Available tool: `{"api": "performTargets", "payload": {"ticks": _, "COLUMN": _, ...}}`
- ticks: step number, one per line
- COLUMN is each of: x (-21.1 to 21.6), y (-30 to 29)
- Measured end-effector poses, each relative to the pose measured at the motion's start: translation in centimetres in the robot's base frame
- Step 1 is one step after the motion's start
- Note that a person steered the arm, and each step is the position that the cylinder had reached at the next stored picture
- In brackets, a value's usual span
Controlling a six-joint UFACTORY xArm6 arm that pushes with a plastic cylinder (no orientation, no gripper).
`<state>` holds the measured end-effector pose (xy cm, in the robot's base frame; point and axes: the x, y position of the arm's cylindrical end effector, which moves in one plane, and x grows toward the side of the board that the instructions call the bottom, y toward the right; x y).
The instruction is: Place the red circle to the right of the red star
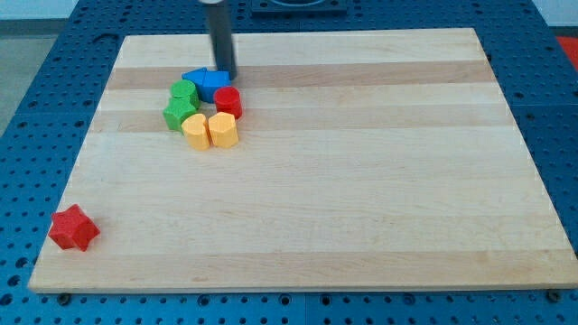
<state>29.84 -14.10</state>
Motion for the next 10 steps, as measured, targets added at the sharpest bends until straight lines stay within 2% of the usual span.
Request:
{"api": "performTargets", "payload": {"ticks": 1, "x": 2.8, "y": -4.1}}
{"api": "performTargets", "payload": {"ticks": 2, "x": 5.7, "y": -5.1}}
{"api": "performTargets", "payload": {"ticks": 3, "x": 7.0, "y": -3.1}}
{"api": "performTargets", "payload": {"ticks": 6, "x": 6.5, "y": 10.1}}
{"api": "performTargets", "payload": {"ticks": 7, "x": 3.7, "y": 10.3}}
{"api": "performTargets", "payload": {"ticks": 8, "x": 3.6, "y": 12.3}}
{"api": "performTargets", "payload": {"ticks": 10, "x": 15.5, "y": 13.7}}
